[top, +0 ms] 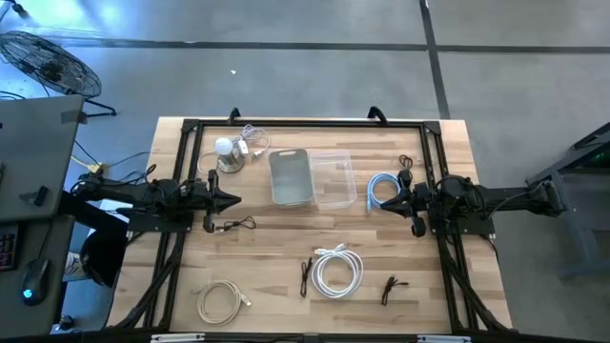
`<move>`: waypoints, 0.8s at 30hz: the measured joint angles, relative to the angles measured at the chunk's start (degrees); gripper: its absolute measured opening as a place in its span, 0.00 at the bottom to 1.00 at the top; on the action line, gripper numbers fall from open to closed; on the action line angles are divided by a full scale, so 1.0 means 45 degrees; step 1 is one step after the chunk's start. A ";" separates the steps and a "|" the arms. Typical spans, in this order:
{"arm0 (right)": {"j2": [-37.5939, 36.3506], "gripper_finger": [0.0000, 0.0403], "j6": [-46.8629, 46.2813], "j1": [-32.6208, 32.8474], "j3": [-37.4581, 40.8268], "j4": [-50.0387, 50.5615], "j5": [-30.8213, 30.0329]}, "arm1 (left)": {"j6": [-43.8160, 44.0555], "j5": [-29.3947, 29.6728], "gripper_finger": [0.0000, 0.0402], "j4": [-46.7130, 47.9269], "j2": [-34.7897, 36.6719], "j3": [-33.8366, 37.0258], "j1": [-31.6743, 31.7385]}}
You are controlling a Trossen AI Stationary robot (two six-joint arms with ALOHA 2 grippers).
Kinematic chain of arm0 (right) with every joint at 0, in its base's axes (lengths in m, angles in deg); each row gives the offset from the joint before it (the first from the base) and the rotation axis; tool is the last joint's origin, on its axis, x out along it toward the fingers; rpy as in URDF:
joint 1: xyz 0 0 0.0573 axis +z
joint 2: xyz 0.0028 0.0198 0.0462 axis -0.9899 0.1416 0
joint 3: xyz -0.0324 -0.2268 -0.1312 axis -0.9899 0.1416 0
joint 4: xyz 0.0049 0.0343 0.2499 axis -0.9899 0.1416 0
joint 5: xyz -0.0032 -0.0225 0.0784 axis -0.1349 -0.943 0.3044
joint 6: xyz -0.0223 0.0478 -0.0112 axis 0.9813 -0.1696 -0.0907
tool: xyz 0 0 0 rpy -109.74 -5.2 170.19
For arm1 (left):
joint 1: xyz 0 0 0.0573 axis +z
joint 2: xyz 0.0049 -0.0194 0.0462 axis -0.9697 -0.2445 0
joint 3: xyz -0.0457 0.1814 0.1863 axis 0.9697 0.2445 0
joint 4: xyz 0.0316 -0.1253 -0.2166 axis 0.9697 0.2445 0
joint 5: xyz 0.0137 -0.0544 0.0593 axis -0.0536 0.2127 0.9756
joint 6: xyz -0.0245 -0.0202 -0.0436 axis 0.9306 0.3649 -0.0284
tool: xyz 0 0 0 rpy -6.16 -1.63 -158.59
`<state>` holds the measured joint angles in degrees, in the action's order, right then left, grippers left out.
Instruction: Pick & Place USB Port
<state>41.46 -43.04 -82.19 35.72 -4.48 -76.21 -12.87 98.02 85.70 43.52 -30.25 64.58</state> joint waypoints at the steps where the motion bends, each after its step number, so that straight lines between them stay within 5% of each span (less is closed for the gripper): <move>1: 0.0000 0.04 0.0000 -0.0002 0.0000 0.0000 0.0003 | -0.0001 0.0005 0.01 -0.0001 -0.0001 0.0000 0.0001; 24: 0.0000 0.04 0.0000 -0.0001 0.0000 0.0000 0.0002 | -0.0002 0.0127 0.01 -0.0034 -0.0002 0.0005 0.0000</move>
<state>41.46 -43.04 -82.19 35.72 -4.48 -76.20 -12.88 98.59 85.55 43.51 -30.23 64.58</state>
